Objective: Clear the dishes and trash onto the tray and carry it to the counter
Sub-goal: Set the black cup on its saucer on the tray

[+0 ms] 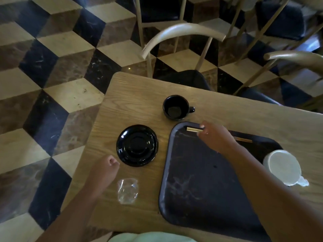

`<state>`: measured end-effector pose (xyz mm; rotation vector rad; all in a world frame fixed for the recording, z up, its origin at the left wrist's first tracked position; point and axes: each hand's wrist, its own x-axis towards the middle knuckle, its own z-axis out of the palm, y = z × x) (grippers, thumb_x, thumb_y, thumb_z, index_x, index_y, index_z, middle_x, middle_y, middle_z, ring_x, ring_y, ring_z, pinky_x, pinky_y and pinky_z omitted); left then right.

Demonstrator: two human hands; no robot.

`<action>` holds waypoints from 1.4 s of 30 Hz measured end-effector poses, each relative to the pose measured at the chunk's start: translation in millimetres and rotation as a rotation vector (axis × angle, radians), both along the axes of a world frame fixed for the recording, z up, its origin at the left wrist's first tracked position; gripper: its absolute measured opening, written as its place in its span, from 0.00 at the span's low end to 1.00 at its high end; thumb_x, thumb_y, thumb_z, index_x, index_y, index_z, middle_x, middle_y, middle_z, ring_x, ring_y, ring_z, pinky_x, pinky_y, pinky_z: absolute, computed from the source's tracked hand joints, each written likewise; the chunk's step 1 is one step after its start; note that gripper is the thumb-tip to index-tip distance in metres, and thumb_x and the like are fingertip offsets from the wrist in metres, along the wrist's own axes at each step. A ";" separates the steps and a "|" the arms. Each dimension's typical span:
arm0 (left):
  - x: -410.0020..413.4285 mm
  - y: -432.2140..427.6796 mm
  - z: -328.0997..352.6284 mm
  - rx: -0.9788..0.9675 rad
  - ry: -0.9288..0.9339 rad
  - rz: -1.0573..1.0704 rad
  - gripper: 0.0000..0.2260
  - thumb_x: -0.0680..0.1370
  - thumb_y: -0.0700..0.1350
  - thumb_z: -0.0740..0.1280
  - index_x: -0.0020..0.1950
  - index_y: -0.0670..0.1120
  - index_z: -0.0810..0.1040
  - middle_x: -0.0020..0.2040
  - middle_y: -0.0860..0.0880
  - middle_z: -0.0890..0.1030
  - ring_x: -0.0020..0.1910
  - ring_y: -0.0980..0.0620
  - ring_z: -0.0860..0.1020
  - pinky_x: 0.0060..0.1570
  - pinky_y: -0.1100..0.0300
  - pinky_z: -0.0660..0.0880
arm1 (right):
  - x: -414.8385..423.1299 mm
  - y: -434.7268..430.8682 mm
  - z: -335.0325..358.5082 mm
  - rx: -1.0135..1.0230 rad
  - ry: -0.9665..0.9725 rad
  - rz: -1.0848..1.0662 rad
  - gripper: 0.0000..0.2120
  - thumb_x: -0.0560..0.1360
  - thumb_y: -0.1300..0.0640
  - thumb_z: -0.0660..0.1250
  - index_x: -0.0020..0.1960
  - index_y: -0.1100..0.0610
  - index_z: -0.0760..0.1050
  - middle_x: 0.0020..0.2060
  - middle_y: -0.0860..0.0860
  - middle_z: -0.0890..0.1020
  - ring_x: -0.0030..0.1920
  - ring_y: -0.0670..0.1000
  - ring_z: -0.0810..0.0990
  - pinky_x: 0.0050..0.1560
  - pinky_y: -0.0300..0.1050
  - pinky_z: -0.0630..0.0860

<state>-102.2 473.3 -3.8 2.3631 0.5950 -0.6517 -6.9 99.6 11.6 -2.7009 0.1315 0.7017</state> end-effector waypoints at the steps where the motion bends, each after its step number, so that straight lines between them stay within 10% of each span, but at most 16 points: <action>1: 5.1 3.5 -5.1 -0.007 -0.010 0.011 0.04 0.79 0.45 0.65 0.47 0.46 0.77 0.42 0.51 0.80 0.42 0.50 0.79 0.38 0.56 0.72 | 12.8 4.1 -0.6 0.001 -0.022 -0.009 0.17 0.78 0.49 0.64 0.64 0.53 0.72 0.45 0.51 0.82 0.43 0.54 0.81 0.37 0.47 0.77; 9: 24.9 -3.0 -28.4 -0.087 0.014 0.033 0.08 0.79 0.48 0.66 0.49 0.48 0.67 0.41 0.49 0.80 0.35 0.46 0.82 0.37 0.50 0.78 | 74.1 21.0 -15.6 0.129 -0.027 -0.093 0.29 0.75 0.46 0.68 0.73 0.52 0.64 0.66 0.57 0.77 0.62 0.60 0.77 0.55 0.52 0.74; 14: 30.8 -12.0 -40.3 -0.154 0.036 0.153 0.06 0.79 0.44 0.67 0.52 0.45 0.72 0.37 0.44 0.82 0.26 0.50 0.81 0.20 0.63 0.71 | 89.0 28.3 -30.2 0.151 0.031 -0.122 0.17 0.77 0.45 0.67 0.59 0.54 0.74 0.48 0.52 0.80 0.47 0.53 0.78 0.38 0.46 0.70; 24: 30.4 -7.7 -40.1 -0.344 -0.003 0.258 0.01 0.81 0.40 0.65 0.50 0.45 0.73 0.40 0.41 0.83 0.29 0.46 0.84 0.30 0.53 0.81 | 95.3 36.4 -21.5 0.080 0.074 -0.180 0.17 0.76 0.43 0.64 0.42 0.56 0.78 0.36 0.53 0.82 0.39 0.53 0.80 0.33 0.45 0.70; 42: 27.5 -23.4 -24.8 -0.633 0.067 0.538 0.06 0.78 0.29 0.64 0.53 0.36 0.76 0.38 0.34 0.84 0.35 0.37 0.85 0.29 0.55 0.82 | 31.8 34.4 14.5 0.310 -0.020 -0.442 0.14 0.75 0.52 0.61 0.39 0.60 0.78 0.27 0.52 0.84 0.34 0.53 0.85 0.44 0.53 0.81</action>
